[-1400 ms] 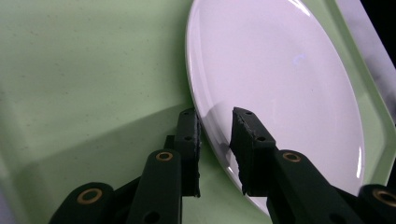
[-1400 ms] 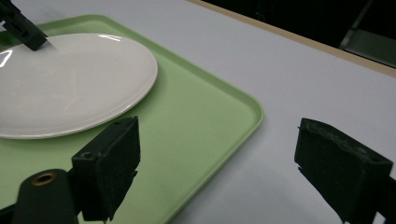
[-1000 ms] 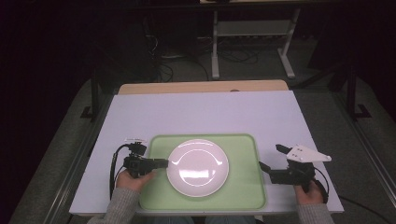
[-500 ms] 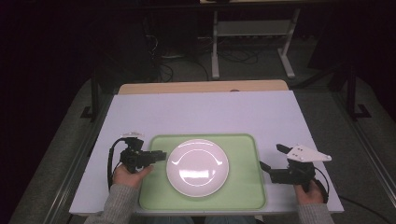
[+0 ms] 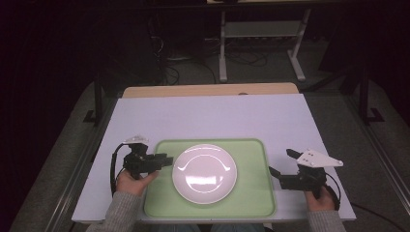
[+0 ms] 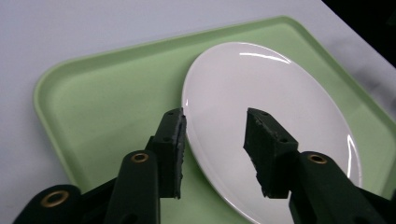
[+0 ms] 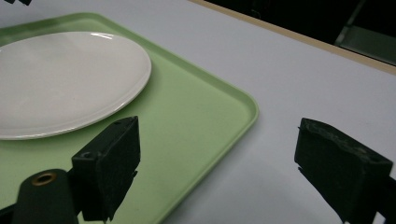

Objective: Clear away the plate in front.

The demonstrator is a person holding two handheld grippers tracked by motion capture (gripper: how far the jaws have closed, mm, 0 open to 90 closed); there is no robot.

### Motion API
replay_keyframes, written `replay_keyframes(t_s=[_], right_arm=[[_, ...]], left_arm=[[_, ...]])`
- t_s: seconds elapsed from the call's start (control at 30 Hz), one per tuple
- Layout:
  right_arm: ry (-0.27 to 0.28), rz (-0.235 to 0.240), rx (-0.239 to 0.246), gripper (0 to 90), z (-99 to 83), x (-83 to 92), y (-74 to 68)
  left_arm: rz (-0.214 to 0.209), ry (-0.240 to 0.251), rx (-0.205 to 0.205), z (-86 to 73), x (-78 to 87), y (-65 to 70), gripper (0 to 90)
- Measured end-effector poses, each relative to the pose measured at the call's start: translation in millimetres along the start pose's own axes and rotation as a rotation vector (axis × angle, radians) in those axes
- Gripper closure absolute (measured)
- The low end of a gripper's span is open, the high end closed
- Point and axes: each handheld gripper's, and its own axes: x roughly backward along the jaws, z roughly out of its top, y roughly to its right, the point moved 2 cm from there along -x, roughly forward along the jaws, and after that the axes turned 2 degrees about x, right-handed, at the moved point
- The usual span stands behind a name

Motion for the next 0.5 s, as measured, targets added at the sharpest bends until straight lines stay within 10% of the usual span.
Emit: replay_keyframes(t_s=[0.5], right_arm=[[0.002, -0.007, 0.000, 13.4, -0.4, 0.6, 2.9]], left_arm=[[0.022, 0.118, -0.194, -0.3, 25.3, 9.1, 39.7]])
